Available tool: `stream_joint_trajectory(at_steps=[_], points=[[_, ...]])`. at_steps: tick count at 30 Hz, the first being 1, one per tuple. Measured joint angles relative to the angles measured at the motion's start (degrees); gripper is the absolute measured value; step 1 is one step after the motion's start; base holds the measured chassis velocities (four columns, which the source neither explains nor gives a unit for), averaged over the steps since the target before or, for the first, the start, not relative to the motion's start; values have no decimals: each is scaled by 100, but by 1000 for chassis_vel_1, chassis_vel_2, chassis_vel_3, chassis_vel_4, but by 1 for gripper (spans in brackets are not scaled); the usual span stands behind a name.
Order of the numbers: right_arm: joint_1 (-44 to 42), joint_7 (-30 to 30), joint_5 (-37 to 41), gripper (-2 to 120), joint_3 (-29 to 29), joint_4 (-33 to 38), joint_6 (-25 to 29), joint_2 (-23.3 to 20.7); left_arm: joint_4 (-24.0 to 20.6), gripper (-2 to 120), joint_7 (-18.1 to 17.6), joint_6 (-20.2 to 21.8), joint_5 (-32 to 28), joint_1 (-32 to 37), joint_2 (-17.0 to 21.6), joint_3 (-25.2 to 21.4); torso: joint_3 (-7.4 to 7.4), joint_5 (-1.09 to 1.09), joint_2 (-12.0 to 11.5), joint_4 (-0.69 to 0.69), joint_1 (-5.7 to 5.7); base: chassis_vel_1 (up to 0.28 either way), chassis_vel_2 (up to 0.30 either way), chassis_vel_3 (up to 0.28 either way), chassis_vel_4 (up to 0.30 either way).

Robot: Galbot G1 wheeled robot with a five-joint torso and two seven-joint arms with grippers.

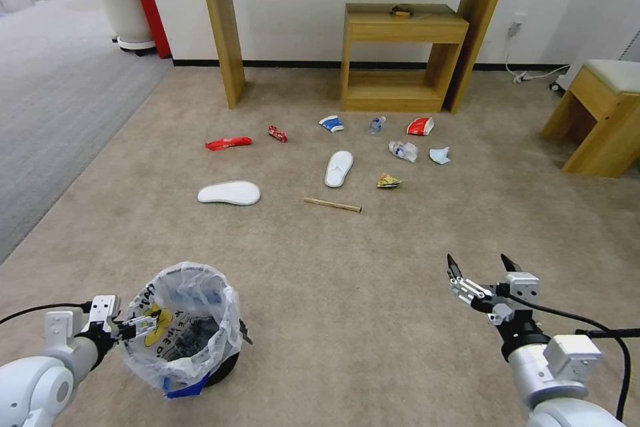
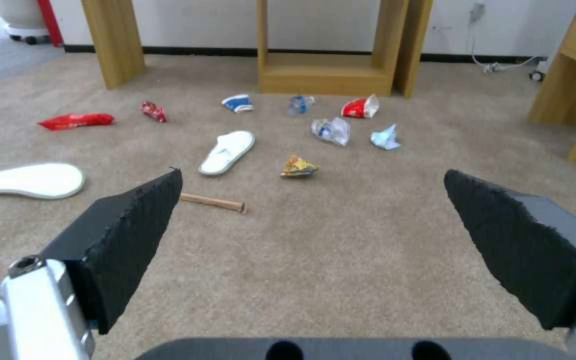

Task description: Pick up the trash bin and place the garbage on the floor into it.

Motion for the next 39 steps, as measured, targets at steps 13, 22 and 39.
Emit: stream_joint_trajectory(at_steps=[13,22,39], points=[[-23,13,-31,100,-28,49,-8,3,127,27,77,-10,147,-3,-35,113,0,0,0,0,0,0,0,0,0],[-24,43,-32,100,-26,73,-11,12,180,2,154,-22,141,-46,-44,163,0,2,0,0,0,0,0,0,0],[124,172,154,100,89,124,-251,-92,-1467,0,-744,-13,-1373,595,-70,-240,1,0,0,-2,-1,0,0,0,0]])
